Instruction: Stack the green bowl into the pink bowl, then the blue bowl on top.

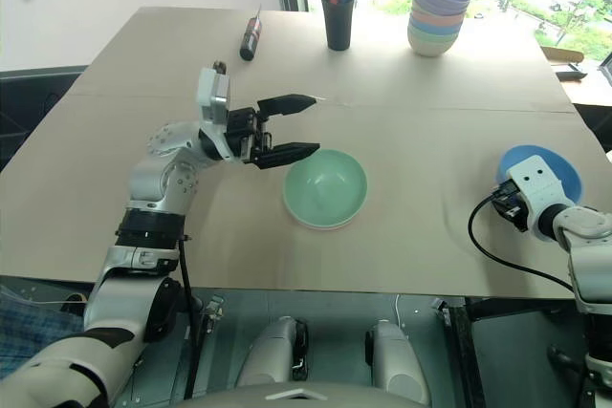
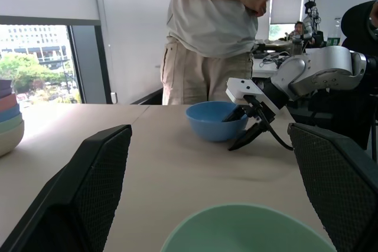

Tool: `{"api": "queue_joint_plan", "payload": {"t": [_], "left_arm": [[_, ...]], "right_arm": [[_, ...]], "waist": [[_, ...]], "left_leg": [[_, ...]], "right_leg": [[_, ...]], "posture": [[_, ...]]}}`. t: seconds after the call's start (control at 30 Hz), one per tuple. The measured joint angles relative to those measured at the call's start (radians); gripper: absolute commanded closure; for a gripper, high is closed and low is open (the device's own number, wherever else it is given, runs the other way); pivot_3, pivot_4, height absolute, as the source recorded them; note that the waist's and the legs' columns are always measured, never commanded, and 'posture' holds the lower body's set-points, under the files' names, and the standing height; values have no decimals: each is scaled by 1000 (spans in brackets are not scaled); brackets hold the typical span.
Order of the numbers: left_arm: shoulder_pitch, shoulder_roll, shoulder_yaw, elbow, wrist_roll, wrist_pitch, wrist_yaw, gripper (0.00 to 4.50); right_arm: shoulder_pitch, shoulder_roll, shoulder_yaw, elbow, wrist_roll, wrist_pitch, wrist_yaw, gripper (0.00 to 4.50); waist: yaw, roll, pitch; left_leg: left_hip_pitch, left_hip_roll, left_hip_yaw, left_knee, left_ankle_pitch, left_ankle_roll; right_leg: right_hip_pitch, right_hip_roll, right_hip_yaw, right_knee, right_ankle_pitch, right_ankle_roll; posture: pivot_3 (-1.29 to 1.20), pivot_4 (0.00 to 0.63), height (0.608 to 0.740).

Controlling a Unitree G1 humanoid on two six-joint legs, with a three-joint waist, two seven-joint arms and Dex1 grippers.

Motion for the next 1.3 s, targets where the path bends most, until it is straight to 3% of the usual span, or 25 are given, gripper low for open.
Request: {"api": "queue_joint_plan", "payload": {"t": [0.03, 0.1, 0.43, 0.7, 1.03, 1.3], "left_arm": [[0, 1, 0, 0, 0, 0, 0, 0], [1, 3, 0, 0, 1, 0, 1, 0], [2, 18, 1, 0, 9, -1, 1, 0], [45, 56, 12, -5, 22, -7, 23, 0], [204, 217, 94, -79, 28, -6, 63, 0], [358, 357, 195, -160, 15, 34, 62, 0]], "right_arm": [[0, 0, 2, 4, 0, -7, -1, 3938], [-2, -3, 2, 2, -1, -23, -9, 4487], [-13, -33, 42, 2, -8, -75, -3, 4487], [-228, -58, 149, -152, 54, -69, 96, 4487], [-462, 10, 374, -280, 128, -12, 193, 4487], [-550, 66, 554, -368, 143, -5, 259, 4487]], "waist": [[-1, 0, 0], [-1, 0, 0], [-10, -1, -1], [-21, 0, 0], [-18, 0, 0], [-11, 0, 0]], "left_leg": [[0, 0, 0, 0, 0, 0], [0, 0, 0, 0, 0, 0], [0, 0, -2, 0, 0, 0], [0, 1, -1, -1, 0, 0], [-2, 1, 0, -1, 0, 0], [-2, 2, 1, -1, 0, 0]], "right_leg": [[0, 0, 0, 0, 0, 0], [0, 0, 0, 0, 0, 0], [2, 0, -1, -1, 0, 0], [0, 1, -1, -1, 0, 0], [-1, 0, -1, -2, 0, 0], [-2, -1, -2, -2, 0, -1]], "posture": [[0, 150, 740], [0, 150, 740], [0, 150, 740], [0, 150, 740], [0, 150, 740], [0, 150, 740]]}}
